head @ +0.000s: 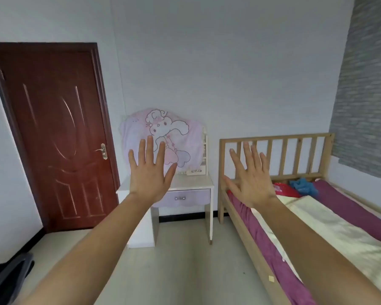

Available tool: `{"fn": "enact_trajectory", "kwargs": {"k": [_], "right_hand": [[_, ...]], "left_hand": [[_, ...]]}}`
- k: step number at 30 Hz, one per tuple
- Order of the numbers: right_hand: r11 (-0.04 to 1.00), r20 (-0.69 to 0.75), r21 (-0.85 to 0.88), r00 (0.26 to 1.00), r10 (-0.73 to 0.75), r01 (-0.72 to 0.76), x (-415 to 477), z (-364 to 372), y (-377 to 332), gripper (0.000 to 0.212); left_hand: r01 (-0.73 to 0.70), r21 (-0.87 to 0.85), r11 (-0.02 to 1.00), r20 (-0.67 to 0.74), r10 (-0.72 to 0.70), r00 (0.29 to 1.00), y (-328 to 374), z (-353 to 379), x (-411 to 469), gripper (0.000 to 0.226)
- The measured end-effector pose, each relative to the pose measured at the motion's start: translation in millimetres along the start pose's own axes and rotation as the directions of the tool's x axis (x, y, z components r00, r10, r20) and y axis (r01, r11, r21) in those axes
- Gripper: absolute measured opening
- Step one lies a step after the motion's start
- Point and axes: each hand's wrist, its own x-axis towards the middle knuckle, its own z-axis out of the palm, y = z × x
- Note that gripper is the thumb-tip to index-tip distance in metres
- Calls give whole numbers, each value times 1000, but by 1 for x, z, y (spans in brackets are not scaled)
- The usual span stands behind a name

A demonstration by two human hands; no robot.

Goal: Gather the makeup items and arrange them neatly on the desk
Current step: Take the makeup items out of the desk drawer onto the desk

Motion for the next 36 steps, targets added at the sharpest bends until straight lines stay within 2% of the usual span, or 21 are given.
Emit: {"fn": "enact_trajectory", "kwargs": {"k": [1,4,10,14,19,26,32,36], "right_hand": [[1000,41,8,999,20,-20,0,13,-3,78],[999,69,14,997,38,-39,5,69,-7,80],[998,191,46,981,36,-45,46,191,-48,77],[998,351,60,936,2,-25,85,269,-87,81],[995,409,94,910,-65,29,142,337,-120,89],[990,476,139,878,-47,-22,205,442,-123,86],[980,517,192,855,-48,-61,252,571,-102,92],[977,591,189,806,-37,-95,302,648,-88,94]], "left_hand": [[17,2,1000,59,-17,998,-3,12,-2,72],[31,14,999,77,-32,996,-24,69,-8,72],[35,2,999,233,-34,972,-86,201,-1,72],[138,-47,989,343,-114,932,-130,278,14,73],[109,-44,993,429,-80,900,-174,358,58,70],[65,-116,991,492,0,871,-183,473,114,70],[50,-79,996,591,6,807,-179,595,161,75],[41,-58,997,620,4,785,-180,668,207,75]]}}
